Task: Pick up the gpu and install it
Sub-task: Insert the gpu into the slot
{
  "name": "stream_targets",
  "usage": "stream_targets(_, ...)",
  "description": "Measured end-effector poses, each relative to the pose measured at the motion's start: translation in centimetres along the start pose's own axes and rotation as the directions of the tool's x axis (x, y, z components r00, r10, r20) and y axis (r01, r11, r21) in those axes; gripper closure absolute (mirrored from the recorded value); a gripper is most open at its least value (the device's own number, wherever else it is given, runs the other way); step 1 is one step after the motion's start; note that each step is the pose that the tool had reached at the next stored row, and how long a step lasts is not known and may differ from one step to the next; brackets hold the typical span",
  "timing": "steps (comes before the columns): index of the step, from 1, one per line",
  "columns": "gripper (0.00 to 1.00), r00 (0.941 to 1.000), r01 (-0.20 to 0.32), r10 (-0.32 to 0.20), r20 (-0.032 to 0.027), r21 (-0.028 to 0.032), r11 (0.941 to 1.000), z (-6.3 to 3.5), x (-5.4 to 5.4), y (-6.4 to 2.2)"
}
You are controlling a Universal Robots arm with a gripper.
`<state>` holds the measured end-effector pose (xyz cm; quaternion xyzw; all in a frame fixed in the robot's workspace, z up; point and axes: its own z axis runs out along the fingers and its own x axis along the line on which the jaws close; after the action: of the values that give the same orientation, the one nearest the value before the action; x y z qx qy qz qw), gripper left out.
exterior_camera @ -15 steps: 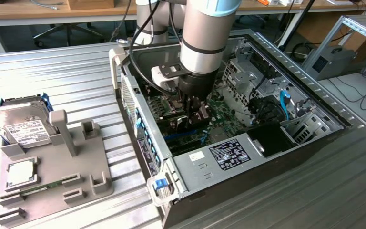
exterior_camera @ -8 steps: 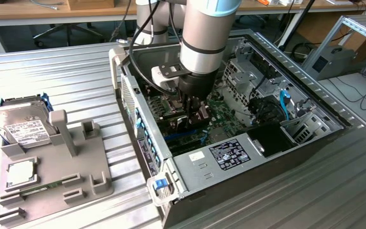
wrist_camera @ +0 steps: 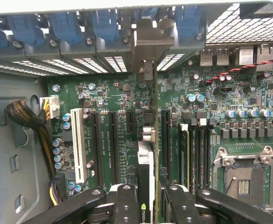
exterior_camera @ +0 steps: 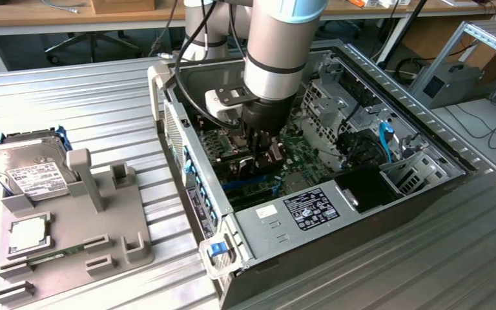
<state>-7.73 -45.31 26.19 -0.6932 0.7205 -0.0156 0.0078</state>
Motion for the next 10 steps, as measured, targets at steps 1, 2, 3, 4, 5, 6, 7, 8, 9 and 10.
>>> stream_targets(1,0.73,1.0,0.0,0.0,0.0001,0.0,1.0,0.0,0.0,0.0)
stream_targets(2,0.73,1.0,0.0,0.0,0.0001,0.0001,1.0,0.01,0.0,0.0)
stream_targets(3,0.73,1.0,0.0,0.0,0.0001,0.0,1.0,0.0,0.0,0.0)
stream_targets(4,0.73,1.0,0.0,0.0,0.0001,0.0001,1.0,0.01,0.0,0.0)
stream_targets(5,0.73,1.0,0.0,0.0,0.0001,0.0,1.0,0.01,0.0,0.0)
stream_targets(6,0.73,1.0,0.0,0.0,0.0002,0.0001,1.0,0.01,0.0,0.0)
stream_targets(7,0.73,1.0,0.0,0.0,0.0003,0.0001,1.0,0.02,0.01,0.0)
stream_targets(8,0.73,1.0,0.0,0.0,0.0003,0.0001,1.0,0.02,0.01,0.0)
stream_targets(9,0.73,1.0,0.001,-0.001,0.0001,0.0001,1.0,0.03,0.02,0.0)
stream_targets(10,0.73,1.0,0.003,-0.003,0.0001,0.0,1.0,0.04,0.02,0.0)
